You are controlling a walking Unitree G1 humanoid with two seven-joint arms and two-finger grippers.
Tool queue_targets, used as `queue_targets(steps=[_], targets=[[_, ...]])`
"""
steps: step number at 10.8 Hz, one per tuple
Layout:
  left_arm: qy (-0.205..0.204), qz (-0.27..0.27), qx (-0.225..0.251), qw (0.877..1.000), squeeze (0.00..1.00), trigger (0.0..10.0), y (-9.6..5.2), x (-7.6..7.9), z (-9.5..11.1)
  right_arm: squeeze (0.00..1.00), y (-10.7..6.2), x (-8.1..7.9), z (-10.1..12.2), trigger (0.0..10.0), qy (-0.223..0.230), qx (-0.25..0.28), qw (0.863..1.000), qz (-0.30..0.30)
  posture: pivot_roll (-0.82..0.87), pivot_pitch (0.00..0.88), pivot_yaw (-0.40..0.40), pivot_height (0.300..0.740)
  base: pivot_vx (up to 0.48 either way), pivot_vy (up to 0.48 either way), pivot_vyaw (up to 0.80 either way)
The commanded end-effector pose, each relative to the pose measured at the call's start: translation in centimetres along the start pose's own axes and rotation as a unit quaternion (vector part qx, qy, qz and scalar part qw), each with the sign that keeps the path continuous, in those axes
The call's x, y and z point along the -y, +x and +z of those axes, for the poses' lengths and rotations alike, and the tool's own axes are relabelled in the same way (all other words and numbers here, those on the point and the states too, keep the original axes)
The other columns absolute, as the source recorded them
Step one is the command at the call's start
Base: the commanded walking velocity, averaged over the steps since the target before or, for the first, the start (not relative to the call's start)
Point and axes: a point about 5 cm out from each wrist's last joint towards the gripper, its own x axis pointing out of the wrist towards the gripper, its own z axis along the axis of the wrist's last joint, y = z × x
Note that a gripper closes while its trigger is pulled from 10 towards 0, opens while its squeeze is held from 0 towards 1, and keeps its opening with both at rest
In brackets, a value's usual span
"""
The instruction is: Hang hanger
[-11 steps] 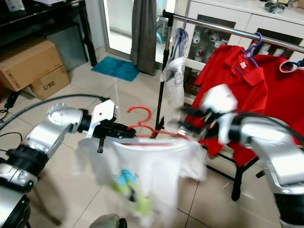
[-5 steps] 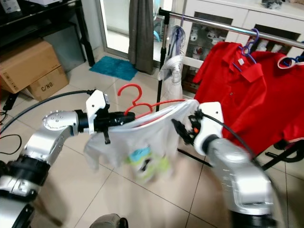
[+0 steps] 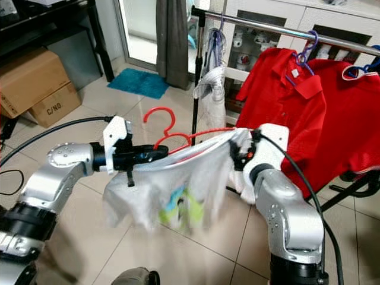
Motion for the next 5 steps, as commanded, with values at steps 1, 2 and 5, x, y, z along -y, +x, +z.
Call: queue_targets(steps=[1, 2, 5], targets=[[0.010, -0.003, 0.009, 1.000, 0.00, 0.0, -0.10, 0.13, 0.75, 0.00, 0.21, -0.16, 0.87, 4.5, 0.014, 0.021, 1.000, -0.001, 0.15, 0.012, 0.017, 0.740, 0.000, 0.000, 0.00], [0.009, -0.004, 0.009, 1.000, 0.00, 0.0, -0.08, 0.21, 0.74, 0.00, 0.27, -0.42, 0.94, 4.4, 0.012, 0.019, 1.000, 0.006, 0.15, 0.010, 0.016, 0.740, 0.000, 0.000, 0.00], [0.014, 0.015, 0.001, 1.000, 0.00, 0.0, -0.16, -0.22, 0.78, 0.00, 0.21, -0.93, 0.95, 10.0, 0.007, 0.017, 0.999, 0.030, 0.15, 0.014, 0.015, 0.740, 0.000, 0.000, 0.00]])
